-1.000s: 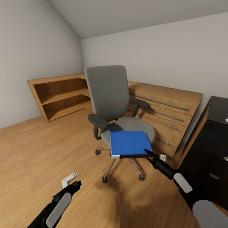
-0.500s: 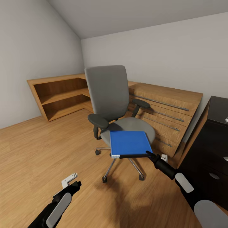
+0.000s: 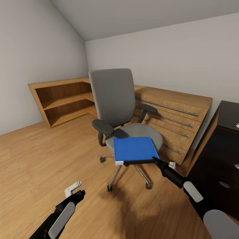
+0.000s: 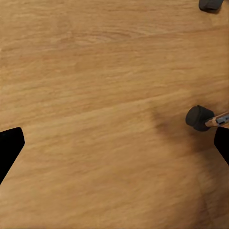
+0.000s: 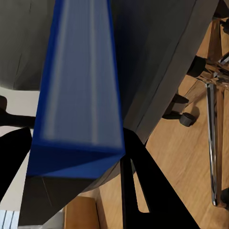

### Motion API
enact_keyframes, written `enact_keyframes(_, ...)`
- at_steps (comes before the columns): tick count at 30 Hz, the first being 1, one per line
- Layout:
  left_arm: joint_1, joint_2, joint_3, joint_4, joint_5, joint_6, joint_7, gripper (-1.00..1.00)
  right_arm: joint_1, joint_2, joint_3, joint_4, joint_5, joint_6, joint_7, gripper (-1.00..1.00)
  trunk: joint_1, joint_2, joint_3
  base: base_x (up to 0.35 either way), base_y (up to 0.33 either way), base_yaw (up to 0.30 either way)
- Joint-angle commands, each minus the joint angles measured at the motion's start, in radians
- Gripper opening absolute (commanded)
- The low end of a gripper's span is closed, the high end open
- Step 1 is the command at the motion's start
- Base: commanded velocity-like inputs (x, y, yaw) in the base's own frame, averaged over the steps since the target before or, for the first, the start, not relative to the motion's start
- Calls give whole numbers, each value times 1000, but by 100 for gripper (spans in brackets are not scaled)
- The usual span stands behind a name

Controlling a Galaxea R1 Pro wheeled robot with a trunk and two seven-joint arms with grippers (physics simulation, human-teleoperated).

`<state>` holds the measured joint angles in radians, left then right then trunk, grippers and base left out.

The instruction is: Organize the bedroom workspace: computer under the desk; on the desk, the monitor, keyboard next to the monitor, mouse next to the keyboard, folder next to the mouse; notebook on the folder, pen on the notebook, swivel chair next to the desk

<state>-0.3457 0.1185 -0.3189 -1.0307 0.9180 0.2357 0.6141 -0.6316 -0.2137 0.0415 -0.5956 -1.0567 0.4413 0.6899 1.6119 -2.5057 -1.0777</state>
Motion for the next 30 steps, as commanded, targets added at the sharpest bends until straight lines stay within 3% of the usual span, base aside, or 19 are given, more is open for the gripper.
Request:
enact_keyframes(1,0,1,-3,-2,5,2,7,100,0,-1,5,0,-9,5,-1,-100,0,0,-1,0,0,0)
enact_keyframes(4,0,1,-3,-2,5,2,8,100,0,-1,5,0,-9,5,-1,-100,0,0,-1,0,0,0)
enact_keyframes(18,-1,1,-3,21,4,-2,9,100,0,-3,4,-6,-9,5,0,-100,-6,3,53,0,0,0)
enact_keyframes(22,-1,1,-3,57,1,-3,11,100,0,-30,2,-31,-11,5,0,-100,-8,4,69,0,0,0)
enact_keyframes(30,-1,-2,-5,90,4,-3,15,100,0,-50,0,-38,-15,5,3,-100,-12,6,100,-11,0,0)
